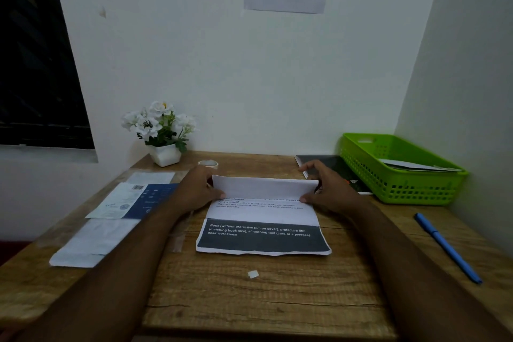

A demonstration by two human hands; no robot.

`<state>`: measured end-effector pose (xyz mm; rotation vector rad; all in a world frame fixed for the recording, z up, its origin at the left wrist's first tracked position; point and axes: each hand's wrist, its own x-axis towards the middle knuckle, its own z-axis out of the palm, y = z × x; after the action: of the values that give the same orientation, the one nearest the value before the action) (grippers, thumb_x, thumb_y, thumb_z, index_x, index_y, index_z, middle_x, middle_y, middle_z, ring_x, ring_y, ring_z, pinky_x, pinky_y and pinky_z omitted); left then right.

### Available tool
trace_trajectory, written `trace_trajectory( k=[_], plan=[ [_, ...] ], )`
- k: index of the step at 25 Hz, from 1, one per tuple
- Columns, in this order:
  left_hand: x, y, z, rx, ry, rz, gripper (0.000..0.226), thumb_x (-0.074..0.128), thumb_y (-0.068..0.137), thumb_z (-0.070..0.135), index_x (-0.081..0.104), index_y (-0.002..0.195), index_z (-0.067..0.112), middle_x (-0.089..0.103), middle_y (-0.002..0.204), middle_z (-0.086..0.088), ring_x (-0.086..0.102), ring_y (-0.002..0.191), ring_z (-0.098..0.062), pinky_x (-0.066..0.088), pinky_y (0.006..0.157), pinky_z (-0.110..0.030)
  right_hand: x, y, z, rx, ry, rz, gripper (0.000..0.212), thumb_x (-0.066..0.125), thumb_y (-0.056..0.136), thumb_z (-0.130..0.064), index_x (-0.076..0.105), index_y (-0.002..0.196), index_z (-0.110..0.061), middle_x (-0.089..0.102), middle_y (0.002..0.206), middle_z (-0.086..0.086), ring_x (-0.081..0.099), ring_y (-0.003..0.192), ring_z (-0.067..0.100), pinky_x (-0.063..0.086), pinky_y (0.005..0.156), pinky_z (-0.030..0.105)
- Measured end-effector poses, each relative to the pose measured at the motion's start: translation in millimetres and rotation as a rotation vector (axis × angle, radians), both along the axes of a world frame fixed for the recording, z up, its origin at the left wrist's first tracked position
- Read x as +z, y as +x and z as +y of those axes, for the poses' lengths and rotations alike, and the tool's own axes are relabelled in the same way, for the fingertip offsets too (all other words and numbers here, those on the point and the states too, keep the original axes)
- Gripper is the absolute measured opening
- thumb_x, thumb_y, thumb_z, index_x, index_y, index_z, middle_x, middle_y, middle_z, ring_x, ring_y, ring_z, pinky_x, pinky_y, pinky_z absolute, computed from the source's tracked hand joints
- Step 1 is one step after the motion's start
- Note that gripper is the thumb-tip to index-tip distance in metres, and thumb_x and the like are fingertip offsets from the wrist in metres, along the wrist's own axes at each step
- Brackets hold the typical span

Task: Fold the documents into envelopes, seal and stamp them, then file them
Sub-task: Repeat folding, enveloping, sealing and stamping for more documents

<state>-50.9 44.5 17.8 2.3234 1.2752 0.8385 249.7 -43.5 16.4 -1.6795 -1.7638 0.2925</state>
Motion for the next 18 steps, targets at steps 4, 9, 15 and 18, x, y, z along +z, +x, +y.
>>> trace_trajectory(
  k=[4,9,15,18],
  plan=[
    [1.6,-3.5,-4.1,-0.135,0.023,-0.012,0.022,0.072,0.076,-0.002,0.073,0.096,0.007,0.072,0.092,-0.004,0.062,0.079,-0.005,0.045,0.062,-0.006,-1.4,9.8,3.5,0.056,-0.014,0.041,0.060,0.078,0.073,-0.006,0.046,0.113,-0.037,0.062,0.082,-0.001,0.059,0.071,0.014,0.044,0.061,0.021],
    [2.1,-6.1,-8.9,-0.232,-0.013,-0.069,0.024,0.071,0.076,-0.003,0.076,0.081,0.019,0.073,0.086,-0.001,0.066,0.077,-0.001,0.051,0.070,-0.013,-0.3,19.0,2.7,0.130,-0.021,-0.049,0.035,0.069,0.078,0.003,0.071,0.075,-0.032,0.072,0.073,-0.011,0.063,0.067,-0.002,0.047,0.062,0.014],
    [0.2,-6.7,-4.1,-0.218,-0.057,-0.019,0.030,0.065,0.078,-0.009,0.077,0.077,0.018,0.071,0.089,0.003,0.065,0.085,-0.014,0.053,0.082,-0.032,2.1,21.1,-3.3,0.140,-0.077,-0.047,0.029,0.065,0.084,-0.004,0.078,0.080,-0.029,0.077,0.084,-0.005,0.071,0.080,0.013,0.054,0.071,0.026],
    [0.8,-6.4,-2.9,-0.195,-0.053,0.008,0.042,0.051,0.081,-0.014,0.077,0.079,0.018,0.070,0.093,0.003,0.063,0.089,-0.011,0.051,0.085,-0.027,7.9,18.4,-5.7,0.173,-0.100,-0.117,0.037,0.063,0.082,-0.002,0.076,0.077,-0.036,0.075,0.088,0.005,0.066,0.086,0.029,0.052,0.079,0.039]
  ],
)
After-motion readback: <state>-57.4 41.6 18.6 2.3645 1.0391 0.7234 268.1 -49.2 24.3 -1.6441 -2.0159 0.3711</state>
